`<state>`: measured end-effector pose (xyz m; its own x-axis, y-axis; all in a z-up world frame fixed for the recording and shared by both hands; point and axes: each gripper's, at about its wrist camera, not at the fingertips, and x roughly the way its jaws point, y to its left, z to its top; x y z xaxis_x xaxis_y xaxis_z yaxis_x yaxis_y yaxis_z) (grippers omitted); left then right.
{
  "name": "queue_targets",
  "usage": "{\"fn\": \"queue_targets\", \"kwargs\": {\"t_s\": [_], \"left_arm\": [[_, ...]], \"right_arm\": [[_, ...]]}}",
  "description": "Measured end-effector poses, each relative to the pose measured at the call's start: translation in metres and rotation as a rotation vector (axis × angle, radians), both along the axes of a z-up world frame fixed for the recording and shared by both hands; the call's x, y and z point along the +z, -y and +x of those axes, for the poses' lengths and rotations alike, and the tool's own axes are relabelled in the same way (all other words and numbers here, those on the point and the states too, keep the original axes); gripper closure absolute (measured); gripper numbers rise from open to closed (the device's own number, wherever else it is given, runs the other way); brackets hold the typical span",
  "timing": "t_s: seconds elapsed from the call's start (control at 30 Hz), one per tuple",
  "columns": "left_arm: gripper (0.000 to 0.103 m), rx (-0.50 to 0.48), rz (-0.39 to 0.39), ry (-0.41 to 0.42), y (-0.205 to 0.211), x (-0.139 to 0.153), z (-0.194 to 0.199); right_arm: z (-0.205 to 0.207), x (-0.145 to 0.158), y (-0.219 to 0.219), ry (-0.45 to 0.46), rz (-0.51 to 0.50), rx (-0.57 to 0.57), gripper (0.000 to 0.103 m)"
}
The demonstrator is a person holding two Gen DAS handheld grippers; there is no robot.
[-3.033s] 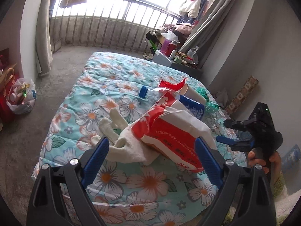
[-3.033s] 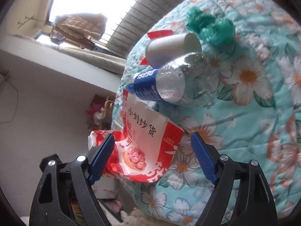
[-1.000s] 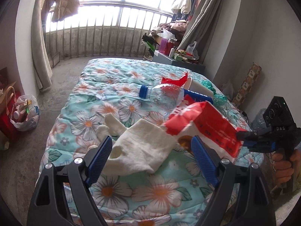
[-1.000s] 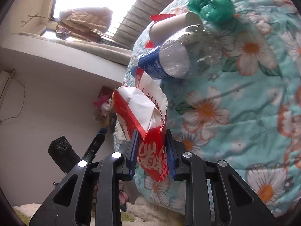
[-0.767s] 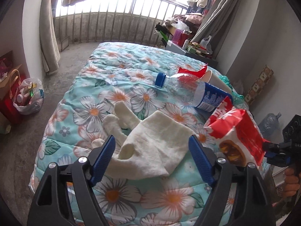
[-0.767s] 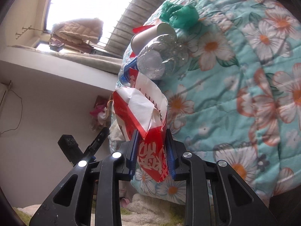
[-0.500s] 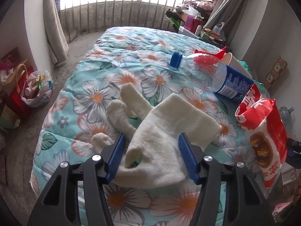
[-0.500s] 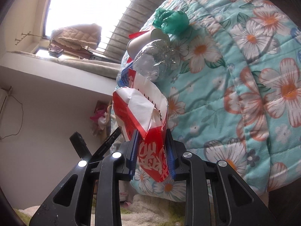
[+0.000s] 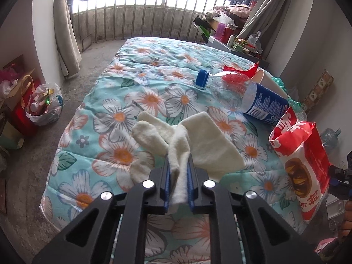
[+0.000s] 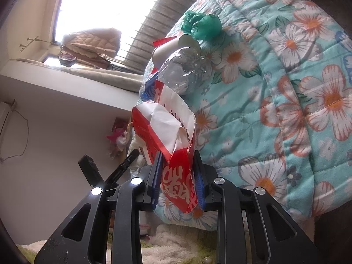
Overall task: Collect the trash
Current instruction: 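Carry the snack bag and white cloth in both tools over the wastebasket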
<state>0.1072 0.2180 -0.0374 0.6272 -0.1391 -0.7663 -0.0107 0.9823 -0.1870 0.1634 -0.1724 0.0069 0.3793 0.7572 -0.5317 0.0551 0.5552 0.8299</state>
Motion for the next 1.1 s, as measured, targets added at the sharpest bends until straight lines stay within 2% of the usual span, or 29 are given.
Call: {"fn": "queue_targets", "kwargs": {"t_s": [0.23, 0.6, 0.9, 1.1], "left_arm": [[0.092, -0.017, -0.016, 0.074, 0.004, 0.031, -0.016], [0.093, -0.117, -0.061, 0.164, 0.033, 0.078, -0.030], [0.093, -0.322, -0.040, 0.238, 0.104, 0.117, -0.018], [0.092, -0.519, -0.033, 0.251, 0.187, 0.134, 0.007]], "right_arm": [[-0.012, 0.004, 0.008, 0.014, 0.004, -0.015, 0.078], [-0.040, 0.023, 0.042, 0.078, 0.018, -0.089, 0.078], [-0.070, 0.034, 0.103, 0.128, 0.010, -0.250, 0.078], [-0.097, 0.038, 0.160, 0.142, -0.019, -0.423, 0.078]]}}
